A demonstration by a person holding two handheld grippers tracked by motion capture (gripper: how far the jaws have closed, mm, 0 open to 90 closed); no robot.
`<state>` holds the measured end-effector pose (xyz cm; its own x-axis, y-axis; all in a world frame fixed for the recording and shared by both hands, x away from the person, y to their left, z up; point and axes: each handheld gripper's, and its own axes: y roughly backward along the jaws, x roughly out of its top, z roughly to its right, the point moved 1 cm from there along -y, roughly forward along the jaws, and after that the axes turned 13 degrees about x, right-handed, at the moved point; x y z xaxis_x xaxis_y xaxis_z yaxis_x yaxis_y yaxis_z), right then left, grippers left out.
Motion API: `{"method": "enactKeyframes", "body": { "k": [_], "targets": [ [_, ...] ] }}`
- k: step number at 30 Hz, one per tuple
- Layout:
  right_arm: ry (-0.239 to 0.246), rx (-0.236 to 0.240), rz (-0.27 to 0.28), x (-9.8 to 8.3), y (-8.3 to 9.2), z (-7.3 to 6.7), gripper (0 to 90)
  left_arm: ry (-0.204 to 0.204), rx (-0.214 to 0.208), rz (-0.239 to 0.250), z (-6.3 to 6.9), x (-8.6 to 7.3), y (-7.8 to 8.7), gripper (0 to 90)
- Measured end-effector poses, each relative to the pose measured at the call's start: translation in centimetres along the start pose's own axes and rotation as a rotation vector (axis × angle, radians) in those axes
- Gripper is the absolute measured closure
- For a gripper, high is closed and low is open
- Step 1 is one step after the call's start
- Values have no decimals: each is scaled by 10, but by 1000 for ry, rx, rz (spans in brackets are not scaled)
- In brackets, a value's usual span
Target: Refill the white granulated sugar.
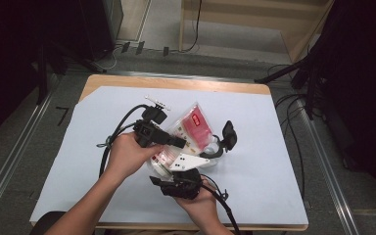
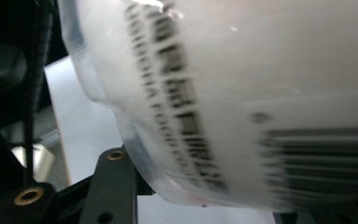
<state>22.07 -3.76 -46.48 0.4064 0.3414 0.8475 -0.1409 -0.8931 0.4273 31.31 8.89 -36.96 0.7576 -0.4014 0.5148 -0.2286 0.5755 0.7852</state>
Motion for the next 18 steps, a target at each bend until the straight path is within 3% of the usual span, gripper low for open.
{"method": "enactKeyframes", "body": {
  "k": [6, 18],
  "targets": [
    [-12, -35, -11, 10, 2, 0, 591, 7, 10, -23, 4, 13, 2, 798],
    [-58, 31, 12, 13, -1, 4, 601, -27, 29, -20, 12, 16, -3, 756]
  ]
}}
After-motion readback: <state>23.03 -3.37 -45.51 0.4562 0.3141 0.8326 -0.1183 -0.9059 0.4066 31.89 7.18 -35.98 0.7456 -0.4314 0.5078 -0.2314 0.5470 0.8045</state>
